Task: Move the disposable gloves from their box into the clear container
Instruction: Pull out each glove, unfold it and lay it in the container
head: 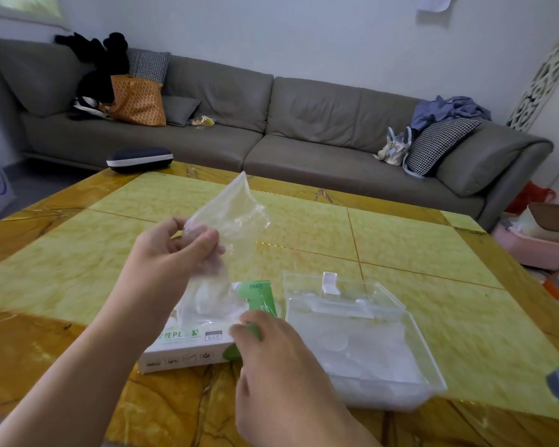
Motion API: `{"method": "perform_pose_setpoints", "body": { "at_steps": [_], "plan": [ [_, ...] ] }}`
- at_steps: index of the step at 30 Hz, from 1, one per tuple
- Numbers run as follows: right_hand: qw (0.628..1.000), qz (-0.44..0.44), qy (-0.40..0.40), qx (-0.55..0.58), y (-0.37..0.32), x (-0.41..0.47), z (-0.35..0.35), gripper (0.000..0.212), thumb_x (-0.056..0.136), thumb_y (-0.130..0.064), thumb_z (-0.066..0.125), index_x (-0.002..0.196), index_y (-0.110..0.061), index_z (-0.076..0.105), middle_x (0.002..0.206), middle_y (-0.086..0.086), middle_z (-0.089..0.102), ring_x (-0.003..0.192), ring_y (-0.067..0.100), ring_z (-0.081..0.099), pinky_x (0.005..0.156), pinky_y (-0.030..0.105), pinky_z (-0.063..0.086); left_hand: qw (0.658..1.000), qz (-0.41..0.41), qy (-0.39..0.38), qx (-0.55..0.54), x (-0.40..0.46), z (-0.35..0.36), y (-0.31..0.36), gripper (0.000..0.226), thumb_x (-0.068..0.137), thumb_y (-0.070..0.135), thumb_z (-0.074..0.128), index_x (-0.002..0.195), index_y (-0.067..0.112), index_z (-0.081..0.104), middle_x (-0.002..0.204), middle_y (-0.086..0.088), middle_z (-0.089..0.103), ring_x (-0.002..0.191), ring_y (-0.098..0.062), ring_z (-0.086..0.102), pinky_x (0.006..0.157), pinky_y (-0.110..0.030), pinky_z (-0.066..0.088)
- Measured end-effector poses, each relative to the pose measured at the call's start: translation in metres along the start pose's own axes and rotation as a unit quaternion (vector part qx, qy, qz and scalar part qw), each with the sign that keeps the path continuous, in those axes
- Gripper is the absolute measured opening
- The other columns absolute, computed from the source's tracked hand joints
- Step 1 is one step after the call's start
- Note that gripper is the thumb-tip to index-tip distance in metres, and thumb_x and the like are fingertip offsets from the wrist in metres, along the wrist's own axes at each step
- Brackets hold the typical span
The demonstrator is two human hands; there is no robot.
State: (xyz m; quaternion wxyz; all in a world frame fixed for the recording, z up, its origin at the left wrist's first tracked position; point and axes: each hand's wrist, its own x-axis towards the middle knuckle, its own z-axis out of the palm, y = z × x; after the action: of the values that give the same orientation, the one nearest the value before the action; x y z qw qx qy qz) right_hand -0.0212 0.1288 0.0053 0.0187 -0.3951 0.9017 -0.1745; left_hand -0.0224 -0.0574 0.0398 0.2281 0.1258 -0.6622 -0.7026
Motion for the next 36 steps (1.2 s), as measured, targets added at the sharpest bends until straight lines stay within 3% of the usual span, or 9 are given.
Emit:
{"method": "perform_pose_setpoints", "body": {
  "at_steps": [3, 7, 9, 12, 18, 21, 24, 30, 36],
  "plan": [
    [0.978, 0.038, 0.149, 0.142, 0.006, -0.001, -0.02, 0.034, 0.094, -0.01, 0.056, 0.122, -0.028, 0.062, 0.124, -0.021, 0.055, 0.116, -0.001, 0.054, 0.099, 0.021, 0.049, 0.997, -0.02, -0.037, -0.069, -0.004, 0.006, -0.001, 0.035, 0.087, 0.019, 0.075, 0.117, 0.006, 0.067, 0.095, -0.016, 0.075, 0.082, -0.025, 0.07, 0.073, -0.034, 0.057],
    [0.872, 0.124, 0.326, 0.344, 0.043, 0.0, -0.048, 0.006, 0.086, -0.019, 0.064, 0.09, -0.024, 0.065, 0.085, -0.007, 0.067, 0.085, 0.012, 0.064, 0.076, 0.027, 0.052, 0.993, -0.031, -0.084, -0.074, -0.014, 0.016, 0.004, 0.041, 0.082, 0.019, 0.078, 0.122, 0.014, 0.068, 0.103, -0.024, 0.074, 0.085, -0.033, 0.07, 0.083, -0.048, 0.057],
    [0.831, 0.12, 0.27, 0.471, 0.056, -0.001, -0.062, 0.024, 0.085, -0.038, 0.067, 0.101, -0.02, 0.067, 0.095, -0.001, 0.071, 0.094, 0.02, 0.068, 0.083, 0.038, 0.053, 0.992, -0.027, -0.115, -0.03, -0.022, 0.024, 0.008, 0.045, 0.084, 0.016, 0.078, 0.126, 0.019, 0.065, 0.101, -0.018, 0.076, 0.086, -0.032, 0.073, 0.077, -0.041, 0.06],
    [0.817, 0.086, 0.194, 0.536, 0.061, -0.002, -0.071, 0.041, 0.086, -0.05, 0.074, 0.107, -0.015, 0.071, 0.098, 0.007, 0.074, 0.096, 0.022, 0.071, 0.081, 0.032, 0.052, 0.984, -0.009, -0.172, 0.033, -0.034, 0.04, 0.011, 0.05, 0.085, 0.002, 0.076, 0.128, 0.023, 0.059, 0.099, -0.007, 0.077, 0.082, -0.017, 0.075, 0.073, -0.025, 0.059],
    [0.835, 0.082, 0.203, 0.505, 0.061, -0.004, -0.069, 0.009, 0.097, -0.012, 0.073, 0.089, -0.011, 0.069, 0.076, 0.017, 0.07, 0.062, 0.026, 0.062, 0.068, 0.04, 0.06, 0.964, -0.047, -0.263, -0.004, -0.042, 0.05, 0.01, 0.07, 0.087, 0.006, 0.08, 0.144, 0.036, 0.053, 0.13, -0.006, 0.071, 0.119, -0.025, 0.069, 0.104, -0.047, 0.053],
    [0.814, 0.091, 0.168, 0.548, 0.066, -0.008, -0.072, 0.011, 0.098, 0.001, 0.065, 0.095, -0.008, 0.071, 0.067, 0.014, 0.057, 0.055, 0.025, 0.052, 0.054, 0.035, 0.051, 0.972, -0.066, -0.197, -0.11, -0.039, 0.054, 0.01, 0.066, 0.084, 0.007, 0.078, 0.138, 0.04, 0.061, 0.131, -0.008, 0.068, 0.112, -0.01, 0.071, 0.103, -0.041, 0.047],
    [0.816, 0.101, 0.148, 0.55, 0.074, -0.012, -0.072, 0.016, 0.095, 0.005, 0.062, 0.095, -0.007, 0.073, 0.066, 0.015, 0.054, 0.057, 0.027, 0.051, 0.054, 0.034, 0.048, 0.979, -0.03, -0.124, -0.162, -0.036, 0.056, 0.005, 0.055, 0.082, 0.007, 0.07, 0.132, 0.029, 0.068, 0.104, -0.008, 0.069, 0.095, -0.015, 0.069, 0.09, -0.033, 0.046],
    [0.815, 0.1, 0.118, 0.559, 0.085, -0.018, -0.078, 0.018, 0.084, -0.023, 0.079, 0.094, -0.008, 0.077, 0.071, 0.018, 0.066, 0.064, 0.027, 0.063, 0.061, 0.034, 0.052, 0.993, 0.047, -0.107, -0.027, -0.037, 0.056, 0.0, 0.045, 0.086, 0.002, 0.076, 0.122, 0.03, 0.072, 0.098, -0.004, 0.074, 0.084, -0.019, 0.061, 0.087, -0.03, 0.055],
    [0.831, 0.089, 0.185, 0.516, 0.093, -0.013, -0.07, 0.014, 0.1, -0.012, 0.068, 0.097, -0.015, 0.08, 0.059, 0.016, 0.056, 0.051, 0.03, 0.053, 0.065, 0.038, 0.047, 0.988, 0.079, -0.133, 0.008, -0.036, 0.05, 0.004, 0.039, 0.088, 0.001, 0.071, 0.118, 0.027, 0.074, 0.115, -0.003, 0.075, 0.096, -0.026, 0.061, 0.096, -0.045, 0.049]
  ]
}}
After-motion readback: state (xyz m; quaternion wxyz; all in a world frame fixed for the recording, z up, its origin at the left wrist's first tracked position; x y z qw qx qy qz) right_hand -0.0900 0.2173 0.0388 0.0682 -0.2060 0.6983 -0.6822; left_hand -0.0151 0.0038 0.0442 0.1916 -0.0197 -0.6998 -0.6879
